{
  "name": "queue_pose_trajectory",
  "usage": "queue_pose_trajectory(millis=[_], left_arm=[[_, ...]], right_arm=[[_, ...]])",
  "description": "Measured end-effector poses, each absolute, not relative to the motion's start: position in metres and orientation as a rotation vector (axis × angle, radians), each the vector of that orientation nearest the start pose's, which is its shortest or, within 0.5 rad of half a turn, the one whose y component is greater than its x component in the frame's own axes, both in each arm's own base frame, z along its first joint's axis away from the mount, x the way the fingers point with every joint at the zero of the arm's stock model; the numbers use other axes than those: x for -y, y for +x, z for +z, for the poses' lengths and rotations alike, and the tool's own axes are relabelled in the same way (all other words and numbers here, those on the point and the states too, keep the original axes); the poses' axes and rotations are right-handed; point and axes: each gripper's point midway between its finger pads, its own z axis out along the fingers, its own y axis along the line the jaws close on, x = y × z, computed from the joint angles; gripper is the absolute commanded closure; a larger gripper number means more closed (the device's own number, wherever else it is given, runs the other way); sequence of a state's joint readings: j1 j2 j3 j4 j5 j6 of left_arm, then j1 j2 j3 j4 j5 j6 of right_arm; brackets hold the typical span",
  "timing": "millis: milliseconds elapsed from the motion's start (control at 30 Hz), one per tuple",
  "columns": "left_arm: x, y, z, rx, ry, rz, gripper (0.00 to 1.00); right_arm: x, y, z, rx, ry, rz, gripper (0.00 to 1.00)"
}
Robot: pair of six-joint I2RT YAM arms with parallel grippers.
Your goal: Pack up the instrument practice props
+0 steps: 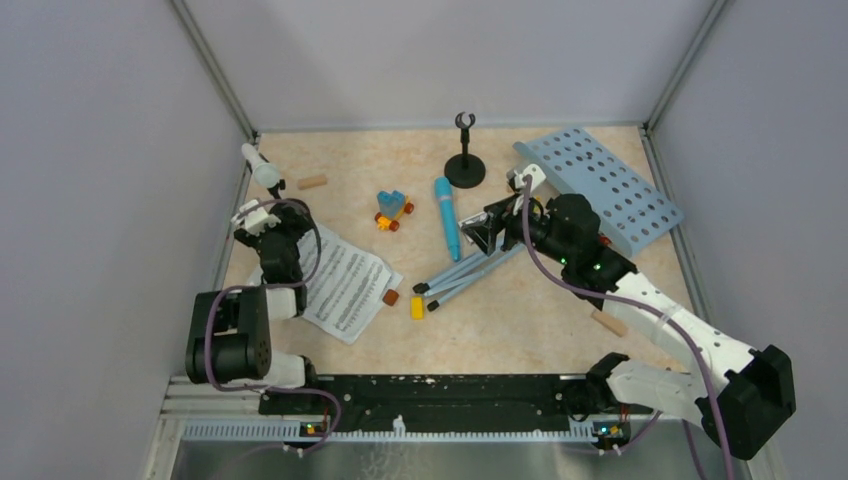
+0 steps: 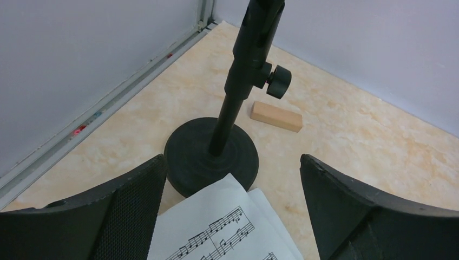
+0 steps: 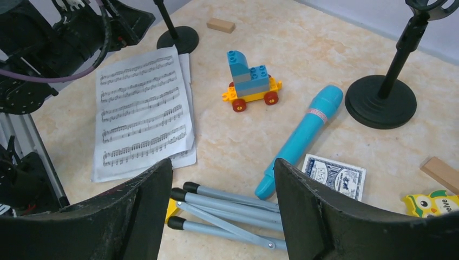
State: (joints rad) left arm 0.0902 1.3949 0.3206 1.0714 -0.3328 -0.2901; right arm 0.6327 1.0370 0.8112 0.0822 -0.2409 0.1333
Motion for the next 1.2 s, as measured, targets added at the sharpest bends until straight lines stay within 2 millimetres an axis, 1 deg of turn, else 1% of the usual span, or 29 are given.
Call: queue_pose_trajectory(millis=[100,167,267,400,500,567,700,900,1000,1100,1200], left_arm=[[-0.083,0.388,0.139,-1.485,-0.519,0.075,0.02],[-0.083,0.394,0.129,-1.506,-0.488,0.049,0.02],[-0.083,0.406,0.126,-1.513,-0.445,0.009,0.02],[-0.091,0.420,0.130,-1.483,-0.402,-0.049,0.07],[-0.101,0.428,0.128,-1.470,-0.379,-0.101,0.10],[-0.104,0.434,0.127,-1.470,-0.356,-0.136,0.11],[-0.103,0.450,0.131,-1.467,-0.287,-0.201,0.20],[-0.094,0.468,0.145,-1.448,-0.168,-0.280,0.25],[-0.091,0.479,0.147,-1.442,-0.124,-0.313,0.33],[-0.086,0.487,0.145,-1.454,-0.086,-0.358,0.46],[-0.081,0.492,0.147,-1.456,-0.041,-0.385,0.56]], right_arm=[[-0.259,0.273,0.268,-1.656,-0.624,0.767,0.32],[-0.261,0.274,0.266,-1.658,-0.633,0.764,0.32],[-0.263,0.277,0.259,-1.672,-0.645,0.756,0.32],[-0.264,0.278,0.248,-1.695,-0.656,0.752,0.33],[-0.264,0.277,0.246,-1.698,-0.658,0.754,0.33],[-0.264,0.277,0.246,-1.696,-0.659,0.754,0.33],[-0.263,0.278,0.246,-1.694,-0.666,0.748,0.33],[-0.263,0.277,0.243,-1.703,-0.674,0.741,0.35],[-0.262,0.276,0.240,-1.715,-0.678,0.738,0.35],[-0.260,0.274,0.239,-1.724,-0.682,0.731,0.36],[-0.258,0.273,0.241,-1.721,-0.680,0.725,0.37]])
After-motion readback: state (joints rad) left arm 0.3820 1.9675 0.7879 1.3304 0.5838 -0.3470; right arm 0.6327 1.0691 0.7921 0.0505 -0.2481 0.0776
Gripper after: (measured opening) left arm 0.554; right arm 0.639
